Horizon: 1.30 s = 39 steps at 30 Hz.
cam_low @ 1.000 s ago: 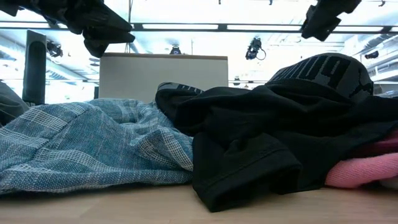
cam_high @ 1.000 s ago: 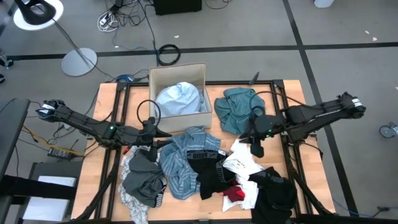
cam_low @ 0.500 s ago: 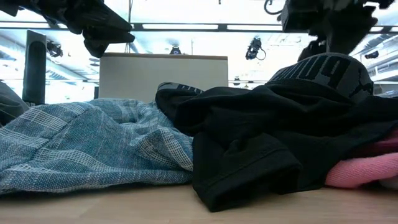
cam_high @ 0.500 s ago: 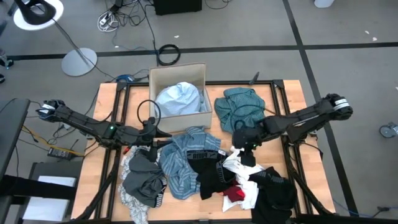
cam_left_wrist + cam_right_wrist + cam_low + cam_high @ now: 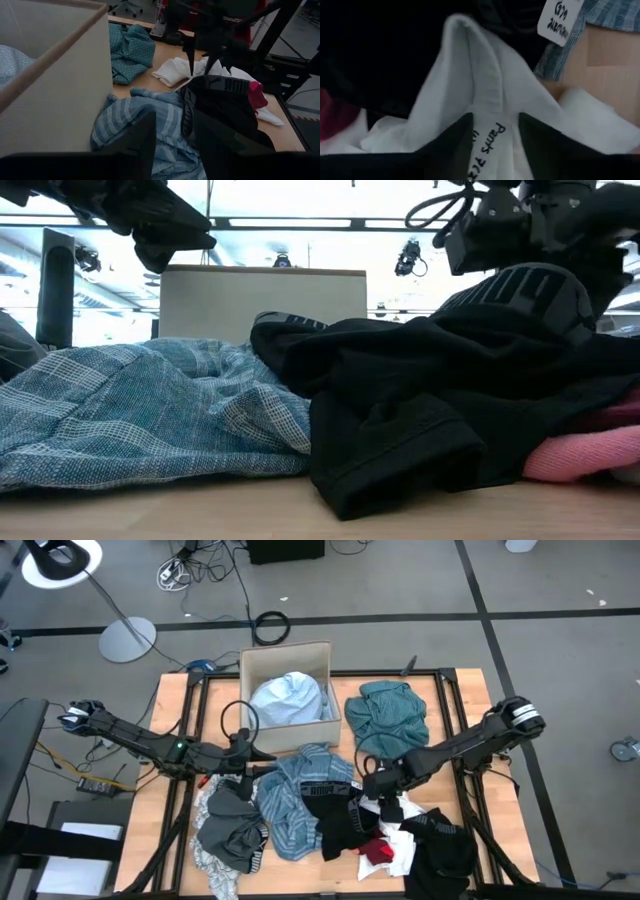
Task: Sort clothes
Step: Put the white underwear into the white laundry organizer, then put the white underwear into the beige laundry organizer
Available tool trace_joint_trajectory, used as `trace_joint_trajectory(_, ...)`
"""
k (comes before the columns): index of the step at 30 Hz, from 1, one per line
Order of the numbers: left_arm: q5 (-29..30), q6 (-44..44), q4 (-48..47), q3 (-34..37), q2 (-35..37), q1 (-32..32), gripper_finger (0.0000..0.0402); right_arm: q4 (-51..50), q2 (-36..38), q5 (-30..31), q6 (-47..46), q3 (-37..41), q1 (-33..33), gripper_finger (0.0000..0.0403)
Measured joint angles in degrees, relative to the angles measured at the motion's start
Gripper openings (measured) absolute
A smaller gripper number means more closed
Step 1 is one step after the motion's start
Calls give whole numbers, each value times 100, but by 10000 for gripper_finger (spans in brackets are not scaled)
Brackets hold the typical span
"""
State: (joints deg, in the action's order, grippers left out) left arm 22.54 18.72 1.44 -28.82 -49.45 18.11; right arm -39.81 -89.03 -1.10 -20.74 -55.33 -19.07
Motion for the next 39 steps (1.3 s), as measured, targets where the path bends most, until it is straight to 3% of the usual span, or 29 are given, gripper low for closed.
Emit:
trace_joint_trajectory(4,-32,1,-12,0,0,1,135,-71,155,-61,40,2,-45,25)
trace_joint_trajectory(9,-32,0,-14,0,0,0,135,-559,806,162,-293,2,-75,4)
trace_joint_trajectory(19,-32,-27,-28,0,0,0,135,-1130,2099,908,-1055,2,-77,1)
trace_joint_trajectory(32,-32,-22,-25,0,-2,0,135,-1132,2109,1037,-1226,2,-77,2)
trace_joint_trajectory(39,-35,-9,-25,0,-2,0,135,-865,2048,735,-1529,2,-77,43)
